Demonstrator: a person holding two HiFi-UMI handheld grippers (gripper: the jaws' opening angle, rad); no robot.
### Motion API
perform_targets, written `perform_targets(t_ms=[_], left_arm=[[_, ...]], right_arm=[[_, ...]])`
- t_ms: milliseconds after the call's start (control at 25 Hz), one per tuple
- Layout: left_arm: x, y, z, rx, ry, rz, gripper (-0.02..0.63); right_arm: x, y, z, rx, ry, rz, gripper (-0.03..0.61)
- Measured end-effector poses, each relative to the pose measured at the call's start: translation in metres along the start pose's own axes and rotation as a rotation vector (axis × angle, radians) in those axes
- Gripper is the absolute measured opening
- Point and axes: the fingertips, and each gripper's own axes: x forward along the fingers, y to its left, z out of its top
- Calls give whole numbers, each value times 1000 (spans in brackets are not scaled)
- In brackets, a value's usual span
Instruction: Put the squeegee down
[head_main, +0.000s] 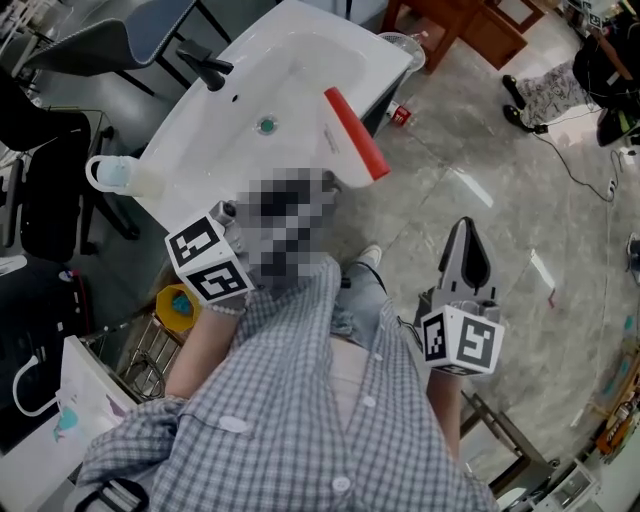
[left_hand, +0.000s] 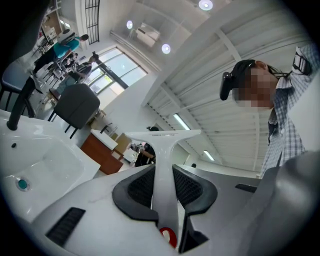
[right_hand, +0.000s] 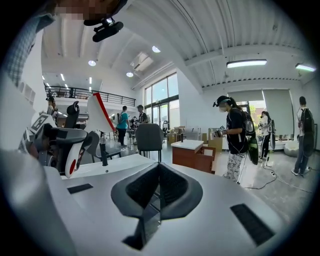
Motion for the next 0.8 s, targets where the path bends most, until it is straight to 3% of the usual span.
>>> perform_targets(t_ms=[400, 800], left_arm=[[43, 4, 8, 21, -54, 74, 89], [87, 16, 6, 18, -102, 103, 89]], right_arm=[[41, -38, 15, -21, -13, 105, 9], [64, -87, 17, -34, -13, 116, 9]])
